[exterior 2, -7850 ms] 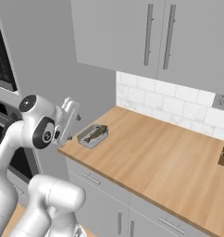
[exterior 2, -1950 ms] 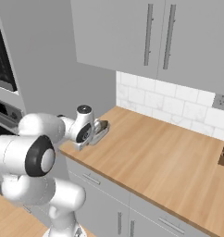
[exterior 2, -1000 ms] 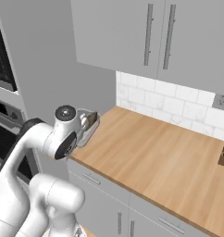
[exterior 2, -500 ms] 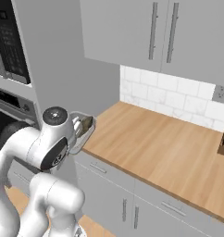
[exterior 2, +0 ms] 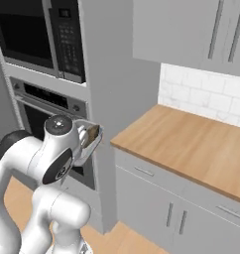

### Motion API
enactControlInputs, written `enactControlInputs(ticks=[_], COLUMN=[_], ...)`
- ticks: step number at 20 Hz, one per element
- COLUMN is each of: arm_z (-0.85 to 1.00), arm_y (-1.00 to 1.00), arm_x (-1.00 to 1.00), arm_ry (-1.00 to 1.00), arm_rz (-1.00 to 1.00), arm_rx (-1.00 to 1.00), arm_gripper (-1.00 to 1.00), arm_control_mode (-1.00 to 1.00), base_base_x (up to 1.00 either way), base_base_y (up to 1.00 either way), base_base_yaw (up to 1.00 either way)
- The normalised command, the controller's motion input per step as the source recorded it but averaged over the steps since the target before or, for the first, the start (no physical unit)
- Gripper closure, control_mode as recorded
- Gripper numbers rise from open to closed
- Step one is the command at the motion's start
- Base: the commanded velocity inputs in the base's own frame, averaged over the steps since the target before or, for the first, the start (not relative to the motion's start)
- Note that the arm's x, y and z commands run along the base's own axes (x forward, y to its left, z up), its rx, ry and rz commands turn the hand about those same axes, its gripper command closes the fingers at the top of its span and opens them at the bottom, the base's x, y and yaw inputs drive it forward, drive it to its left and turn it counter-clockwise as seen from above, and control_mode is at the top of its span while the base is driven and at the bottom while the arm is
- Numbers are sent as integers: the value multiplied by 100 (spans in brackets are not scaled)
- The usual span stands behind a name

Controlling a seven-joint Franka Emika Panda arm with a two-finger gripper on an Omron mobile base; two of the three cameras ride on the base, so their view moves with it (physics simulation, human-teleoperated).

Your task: Take the meat container that has the fish and place it on the second highest rack of the freezer. Then take the vegetable container that has the tomato and squash and place it on the highest rack of the freezer.

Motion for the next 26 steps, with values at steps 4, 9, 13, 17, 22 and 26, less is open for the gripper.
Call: enactControlInputs(ticks=[4,9,13,17,22,26], arm_z=[0,0,0,0,0,0], arm_y=[0,0,0,0,0,0], arm_x=[0,0,0,0,0,0], arm_ry=[0,0,0,0,0,0], arm_rz=[0,0,0,0,0,0], arm_rx=[0,0,0,0,0,0], arm_gripper=[100,100,100,100,100,100], arm_control_mode=[100,100,100,100,100,100], base_base_x=[14,31,28,14,5,1], base_base_y=[100,100,100,100,100,100], base_base_yaw=[1,0,0,-2,-12,-12])
